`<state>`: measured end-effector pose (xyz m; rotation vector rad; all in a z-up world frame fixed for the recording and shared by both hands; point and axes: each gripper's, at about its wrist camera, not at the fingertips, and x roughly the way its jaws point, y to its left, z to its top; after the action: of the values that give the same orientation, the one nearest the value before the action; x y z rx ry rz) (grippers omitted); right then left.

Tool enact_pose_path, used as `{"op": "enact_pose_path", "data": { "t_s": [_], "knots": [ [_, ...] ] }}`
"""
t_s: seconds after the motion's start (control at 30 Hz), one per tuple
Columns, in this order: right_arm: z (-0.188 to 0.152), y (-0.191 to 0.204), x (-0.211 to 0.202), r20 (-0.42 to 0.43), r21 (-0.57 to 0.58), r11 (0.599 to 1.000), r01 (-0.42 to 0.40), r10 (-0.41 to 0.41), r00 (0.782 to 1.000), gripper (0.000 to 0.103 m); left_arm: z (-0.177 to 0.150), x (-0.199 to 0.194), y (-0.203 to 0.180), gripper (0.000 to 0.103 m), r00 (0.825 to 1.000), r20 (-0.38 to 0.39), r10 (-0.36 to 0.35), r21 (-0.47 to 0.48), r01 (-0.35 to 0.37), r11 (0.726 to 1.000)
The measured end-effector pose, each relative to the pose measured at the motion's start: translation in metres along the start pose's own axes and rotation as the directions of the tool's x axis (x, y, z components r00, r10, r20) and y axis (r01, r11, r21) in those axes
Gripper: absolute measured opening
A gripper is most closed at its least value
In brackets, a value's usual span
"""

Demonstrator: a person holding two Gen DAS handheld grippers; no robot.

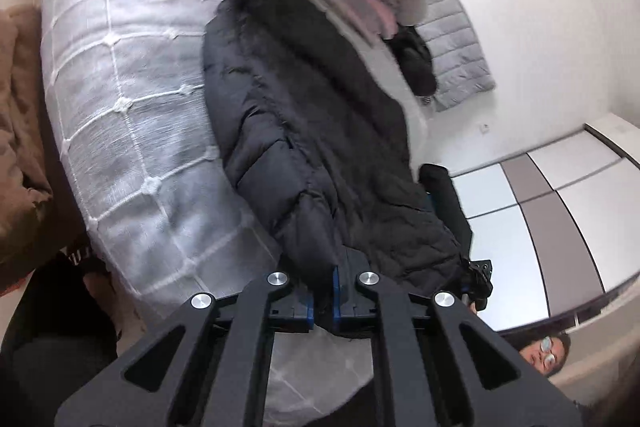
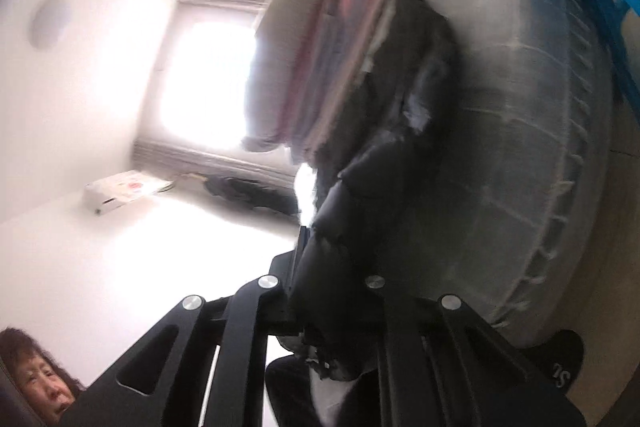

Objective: Fold large clothes

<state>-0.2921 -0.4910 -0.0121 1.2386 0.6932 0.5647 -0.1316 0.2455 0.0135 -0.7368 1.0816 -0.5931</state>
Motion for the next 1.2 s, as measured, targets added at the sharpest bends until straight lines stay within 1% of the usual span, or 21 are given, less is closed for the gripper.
{"op": "enact_pose_path", "data": {
  "t_s": [0.1, 0.2, 0.23, 0.27, 0.33, 0.37, 0.4, 0.43, 0.5, 0.53, 0.57, 0.63, 0.67, 0.7, 0.73, 0.77, 0.83, 0.87, 1.0, 1.1, 1.2],
  "knots": [
    [-0.018, 0.026, -0.017, 0.008, -0.038, 0.998, -0.048, 0.048, 0.999, 0.012, -0.012, -0.021, -0.011, 0.005, 1.000, 0.008, -0.024, 0.013, 0.024, 1.000],
    [-0.036, 0.040, -0.040, 0.012, -0.059, 0.996, -0.070, 0.071, 0.997, 0.012, -0.035, -0.039, -0.010, 0.005, 0.999, -0.001, -0.039, 0.016, 0.039, 0.999],
    [-0.041, 0.039, -0.046, 0.007, -0.063, 0.996, -0.063, 0.063, 0.998, 0.012, -0.040, -0.040, -0.007, 0.005, 0.999, -0.013, -0.038, 0.016, 0.038, 0.999],
    [-0.051, 0.038, -0.050, -0.003, -0.072, 0.997, -0.022, 0.022, 1.000, 0.012, -0.045, -0.039, -0.001, 0.006, 0.999, -0.037, -0.029, 0.015, 0.030, 0.999],
    [-0.059, 0.026, -0.054, -0.036, -0.045, 0.999, 0.030, -0.032, 0.999, 0.022, -0.056, -0.036, 0.021, 0.007, 0.996, -0.088, -0.012, -0.013, 0.011, 1.000],
    [-0.064, 0.015, -0.059, -0.052, -0.024, 0.998, 0.061, -0.062, 0.997, 0.041, -0.061, -0.031, 0.032, 0.007, 0.994, -0.107, -0.003, -0.047, -0.002, 0.999],
    [-0.069, 0.007, -0.060, -0.066, -0.007, 0.998, 0.069, -0.069, 0.995, 0.063, -0.064, -0.028, 0.041, 0.008, 0.993, -0.114, 0.000, -0.071, -0.009, 0.997],
    [-0.073, -0.002, -0.061, -0.075, 0.020, 0.997, 0.068, -0.066, 0.995, 0.069, -0.068, -0.023, 0.050, 0.008, 0.993, -0.119, -0.004, -0.101, -0.008, 0.995],
    [-0.076, -0.008, -0.062, -0.071, 0.044, 0.997, 0.070, -0.067, 0.995, 0.072, -0.073, -0.016, 0.062, 0.011, 0.993, -0.117, -0.015, -0.149, -0.003, 0.989],
    [-0.077, -0.010, -0.063, -0.069, 0.054, 0.996, 0.070, -0.066, 0.995, 0.072, -0.075, -0.012, 0.066, 0.017, 0.993, -0.118, -0.014, -0.160, -0.005, 0.987],
    [-0.077, -0.011, -0.063, -0.069, 0.064, 0.996, 0.068, -0.064, 0.996, 0.072, -0.077, -0.009, 0.069, 0.027, 0.992, -0.122, -0.009, -0.169, -0.012, 0.986],
    [-0.076, -0.014, -0.061, -0.069, 0.073, 0.994, 0.082, -0.077, 0.995, 0.072, -0.080, -0.004, 0.074, 0.033, 0.992, -0.125, 0.002, -0.183, -0.025, 0.983],
    [-0.074, -0.016, -0.062, -0.063, 0.078, 0.993, 0.088, -0.083, 0.995, 0.072, -0.081, -0.003, 0.076, 0.033, 0.992, -0.122, 0.001, -0.186, -0.024, 0.982],
    [-0.072, -0.016, -0.066, -0.061, 0.080, 0.993, 0.088, -0.083, 0.995, 0.055, -0.084, -0.002, 0.077, 0.033, 0.993, -0.120, -0.004, -0.184, -0.019, 0.983],
    [-0.072, -0.016, -0.062, -0.062, 0.077, 0.993, 0.092, -0.087, 0.994, 0.040, -0.086, -0.003, 0.077, 0.030, 0.993, -0.119, -0.009, -0.171, -0.011, 0.985],
    [-0.073, -0.016, -0.059, -0.069, 0.076, 0.991, 0.106, -0.101, 0.992, 0.016, -0.087, -0.004, 0.075, 0.014, 0.993, -0.114, -0.007, -0.148, -0.010, 0.989],
    [-0.076, -0.014, -0.056, -0.067, 0.063, 0.991, 0.118, -0.113, 0.991, 0.013, -0.088, -0.008, 0.072, 0.009, 0.995, -0.099, -0.006, -0.129, -0.006, 0.992],
    [-0.079, -0.014, -0.060, -0.052, 0.061, 0.992, 0.108, -0.105, 0.993, 0.012, -0.087, -0.011, 0.070, 0.008, 0.996, -0.087, -0.011, -0.123, 0.000, 0.992],
    [-0.086, -0.016, -0.070, 0.015, 0.092, 0.995, 0.025, -0.027, 1.000, 0.010, -0.086, -0.024, 0.057, 0.007, 0.998, -0.056, -0.030, -0.091, 0.025, 0.996],
    [-0.091, 0.000, -0.081, 0.050, 0.062, 0.997, -0.040, 0.037, 0.998, 0.010, -0.086, -0.039, 0.037, 0.006, 0.997, -0.037, -0.065, -0.045, 0.063, 0.997],
    [-0.092, 0.016, -0.086, 0.063, 0.029, 0.997, -0.076, 0.074, 0.995, 0.010, -0.088, -0.055, 0.019, 0.006, 0.995, -0.018, -0.099, -0.001, 0.099, 0.995]
  ]
}}
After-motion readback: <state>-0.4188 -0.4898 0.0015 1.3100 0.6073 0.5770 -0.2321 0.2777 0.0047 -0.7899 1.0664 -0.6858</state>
